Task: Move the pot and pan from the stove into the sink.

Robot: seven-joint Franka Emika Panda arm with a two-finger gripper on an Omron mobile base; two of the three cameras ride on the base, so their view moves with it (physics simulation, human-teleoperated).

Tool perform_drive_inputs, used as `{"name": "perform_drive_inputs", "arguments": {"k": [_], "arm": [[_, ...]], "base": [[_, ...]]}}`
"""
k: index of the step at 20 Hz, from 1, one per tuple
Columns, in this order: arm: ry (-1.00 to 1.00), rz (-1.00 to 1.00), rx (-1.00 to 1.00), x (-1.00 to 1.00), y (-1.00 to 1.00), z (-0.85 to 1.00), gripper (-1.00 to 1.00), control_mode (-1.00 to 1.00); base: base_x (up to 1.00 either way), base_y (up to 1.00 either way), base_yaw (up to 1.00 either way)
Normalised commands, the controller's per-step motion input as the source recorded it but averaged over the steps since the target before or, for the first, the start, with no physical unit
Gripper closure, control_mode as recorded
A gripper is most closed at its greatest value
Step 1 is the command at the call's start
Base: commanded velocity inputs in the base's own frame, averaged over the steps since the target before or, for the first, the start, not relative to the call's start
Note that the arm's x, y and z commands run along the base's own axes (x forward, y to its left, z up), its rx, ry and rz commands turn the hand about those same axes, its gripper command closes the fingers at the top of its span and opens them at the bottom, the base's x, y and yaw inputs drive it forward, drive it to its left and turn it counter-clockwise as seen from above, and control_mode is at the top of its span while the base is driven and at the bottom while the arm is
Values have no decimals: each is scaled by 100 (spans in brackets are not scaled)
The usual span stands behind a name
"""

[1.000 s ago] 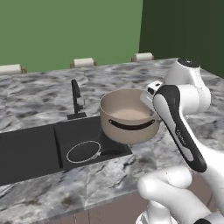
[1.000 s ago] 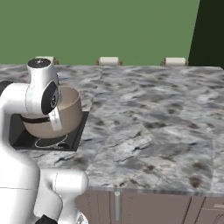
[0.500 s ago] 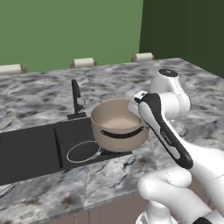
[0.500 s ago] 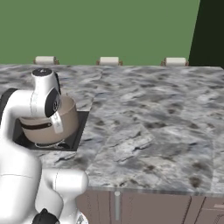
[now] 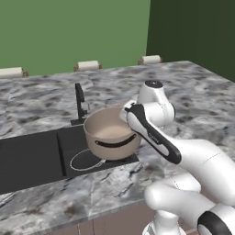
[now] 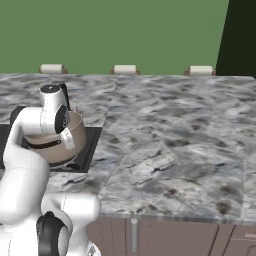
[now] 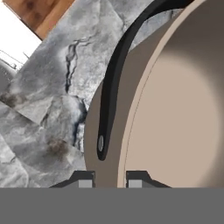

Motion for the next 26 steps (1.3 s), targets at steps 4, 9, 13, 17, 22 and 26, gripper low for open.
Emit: {"name": "perform_drive_inputs", "arguments": {"k": [4,9,13,17,22,26], "arm": [[0,5,-5,64,36,-29,100,-100],[0,6,-1,56,29,-27,100,-100],[0,10,0,27,17,-28,100,-100],[-1,10,0,15,10,-27,100,-100],[-8,10,2,0,1,-33,100,-100],[-13,8,6,0,1,-23,100,-100]], "base": [[0,0,0],[0,0,0],[0,0,0],[0,0,0],[0,0,0],[0,0,0]]}}
